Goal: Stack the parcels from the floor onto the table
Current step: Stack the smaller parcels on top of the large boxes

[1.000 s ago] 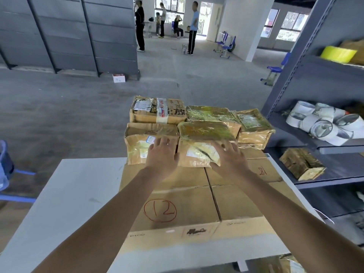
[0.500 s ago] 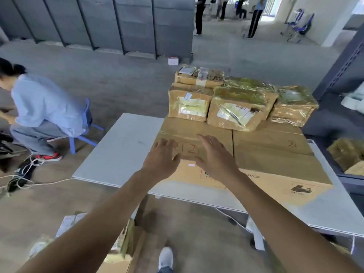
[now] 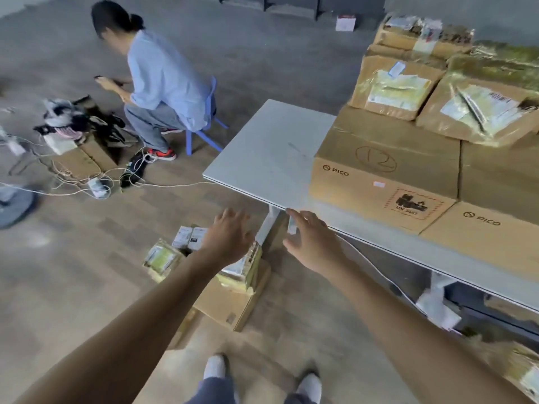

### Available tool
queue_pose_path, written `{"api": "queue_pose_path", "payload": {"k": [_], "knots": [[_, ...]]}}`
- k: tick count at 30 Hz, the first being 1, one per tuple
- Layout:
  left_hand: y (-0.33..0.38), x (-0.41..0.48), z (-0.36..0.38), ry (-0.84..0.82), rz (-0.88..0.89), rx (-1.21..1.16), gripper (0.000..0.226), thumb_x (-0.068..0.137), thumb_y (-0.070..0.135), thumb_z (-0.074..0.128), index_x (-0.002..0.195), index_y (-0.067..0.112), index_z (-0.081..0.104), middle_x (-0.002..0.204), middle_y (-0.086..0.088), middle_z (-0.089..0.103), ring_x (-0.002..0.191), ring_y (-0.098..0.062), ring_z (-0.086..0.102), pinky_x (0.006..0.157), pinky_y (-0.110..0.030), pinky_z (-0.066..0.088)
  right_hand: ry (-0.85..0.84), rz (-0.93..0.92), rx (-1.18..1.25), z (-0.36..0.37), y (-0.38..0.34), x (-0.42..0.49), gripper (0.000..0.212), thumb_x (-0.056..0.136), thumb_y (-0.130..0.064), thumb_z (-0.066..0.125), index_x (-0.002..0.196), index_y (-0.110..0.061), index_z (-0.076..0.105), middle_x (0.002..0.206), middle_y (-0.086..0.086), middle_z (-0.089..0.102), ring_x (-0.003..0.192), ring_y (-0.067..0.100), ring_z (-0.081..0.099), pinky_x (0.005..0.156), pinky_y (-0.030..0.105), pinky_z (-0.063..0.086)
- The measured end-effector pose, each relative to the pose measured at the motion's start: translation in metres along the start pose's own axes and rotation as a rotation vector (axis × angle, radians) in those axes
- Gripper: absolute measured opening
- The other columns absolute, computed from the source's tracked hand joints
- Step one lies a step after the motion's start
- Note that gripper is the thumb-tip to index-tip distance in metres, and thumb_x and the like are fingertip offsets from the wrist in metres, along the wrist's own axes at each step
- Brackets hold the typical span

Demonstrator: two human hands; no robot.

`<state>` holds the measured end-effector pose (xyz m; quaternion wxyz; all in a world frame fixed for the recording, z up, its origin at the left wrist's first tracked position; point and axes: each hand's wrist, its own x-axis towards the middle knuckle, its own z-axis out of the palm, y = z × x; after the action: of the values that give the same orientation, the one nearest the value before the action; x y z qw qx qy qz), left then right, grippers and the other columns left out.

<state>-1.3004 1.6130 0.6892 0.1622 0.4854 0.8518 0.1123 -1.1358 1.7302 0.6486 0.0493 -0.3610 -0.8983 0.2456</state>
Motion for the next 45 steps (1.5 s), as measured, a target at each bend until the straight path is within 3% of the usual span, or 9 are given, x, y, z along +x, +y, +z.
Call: {"api": "queue_pose_path", "payload": {"k": [10, 18, 25, 29, 34, 37, 39, 42, 45], "knots": [[-0.147, 0.048, 0.051, -0.172, 0.056, 0.094, 0.045, 0.094, 0.038, 0.047, 0.133, 0.016, 0.044, 0.135, -0.011, 0.043, 0.123, -0.030, 0.043, 0.096, -0.044, 0.043, -0.184, 0.171, -0.016, 0.153, -0.057, 0.058, 0.065, 0.093, -0.045, 0.054, 0.149, -0.031, 0.025, 0.143, 0.001, 0.038, 0.128, 0.025, 0.043, 0.097, 0.037, 0.043], [-0.247, 0.128, 0.178, -0.385, 0.086, 0.226, 0.051, 0.096, 0.036, 0.046, 0.140, 0.016, 0.032, 0.141, -0.011, 0.038, 0.129, -0.030, 0.038, 0.099, -0.045, 0.045, -0.291, 0.378, -0.058, 0.306, -0.014, 0.114, 0.065, 0.092, -0.051, 0.051, 0.149, -0.037, 0.023, 0.139, 0.001, 0.044, 0.123, 0.026, 0.047, 0.088, 0.037, 0.045], [-0.301, 0.158, 0.302, -0.536, -0.094, -0.082, 0.067, 0.093, 0.024, 0.050, 0.148, 0.012, 0.014, 0.145, -0.016, 0.035, 0.130, -0.034, 0.040, 0.106, -0.045, 0.039, -0.272, 0.685, 0.180, 0.415, 0.045, 0.139, 0.069, 0.093, -0.048, 0.054, 0.148, -0.018, 0.025, 0.145, 0.009, 0.045, 0.128, 0.028, 0.047, 0.089, 0.036, 0.042], [-0.307, 0.173, 0.341, -0.558, -0.281, -0.280, 0.067, 0.089, 0.019, 0.055, 0.146, 0.012, 0.020, 0.138, -0.011, 0.049, 0.114, -0.030, 0.055, 0.092, -0.039, 0.052, -0.323, 0.687, 0.396, 0.455, 0.061, 0.138, 0.053, 0.092, -0.047, 0.056, 0.137, -0.022, 0.045, 0.133, 0.003, 0.056, 0.120, 0.025, 0.055, 0.093, 0.031, 0.044], [-0.302, 0.174, 0.348, -0.496, -0.501, -0.414, 0.056, 0.081, 0.019, 0.059, 0.133, 0.011, 0.041, 0.113, -0.007, 0.059, 0.096, -0.023, 0.059, 0.074, -0.035, 0.054, -0.233, 0.715, 0.652, 0.463, 0.064, 0.127, 0.030, 0.086, -0.048, 0.065, 0.112, -0.046, 0.050, 0.108, -0.023, 0.060, 0.101, -0.001, 0.059, 0.077, 0.018, 0.043], [-0.292, 0.161, 0.332, -0.514, -0.595, -0.606, 0.049, 0.084, 0.016, 0.061, 0.129, 0.009, 0.044, 0.097, -0.003, 0.059, 0.081, -0.018, 0.060, 0.058, -0.030, 0.052, -0.219, 0.767, 0.806, 0.443, 0.064, 0.118, 0.066, 0.078, -0.057, 0.069, 0.135, -0.042, 0.038, 0.129, -0.015, 0.054, 0.116, 0.009, 0.054, 0.100, 0.036, 0.043], [-0.282, 0.148, 0.315, -0.541, -0.647, -0.706, 0.041, 0.086, 0.015, 0.061, 0.123, 0.008, 0.046, 0.090, -0.001, 0.059, 0.074, -0.014, 0.059, 0.060, -0.032, 0.053, -0.231, 0.797, 0.861, 0.420, 0.064, 0.115, 0.069, 0.071, -0.060, 0.070, 0.130, -0.045, 0.038, 0.130, -0.010, 0.056, 0.115, 0.013, 0.057, 0.099, 0.041, 0.045], [-0.264, 0.131, 0.281, -0.521, -0.667, -0.800, 0.040, 0.086, 0.020, 0.065, 0.120, 0.015, 0.043, 0.094, 0.001, 0.061, 0.079, -0.013, 0.061, 0.058, -0.030, 0.055, -0.247, 0.797, 0.860, 0.375, 0.056, 0.111, 0.046, 0.066, -0.060, 0.071, 0.100, -0.066, 0.039, 0.115, -0.015, 0.063, 0.098, 0.007, 0.065, 0.073, 0.031, 0.047], [-0.239, 0.118, 0.239, -0.474, -0.685, -0.856, 0.038, 0.085, 0.020, 0.064, 0.116, 0.018, 0.042, 0.101, 0.000, 0.062, 0.092, -0.020, 0.062, 0.073, -0.042, 0.059, -0.227, 0.755, 0.831, 0.322, 0.039, 0.106, 0.054, 0.060, -0.062, 0.069, 0.104, -0.060, 0.039, 0.109, -0.016, 0.064, 0.093, 0.008, 0.066, 0.071, 0.030, 0.045]]}}
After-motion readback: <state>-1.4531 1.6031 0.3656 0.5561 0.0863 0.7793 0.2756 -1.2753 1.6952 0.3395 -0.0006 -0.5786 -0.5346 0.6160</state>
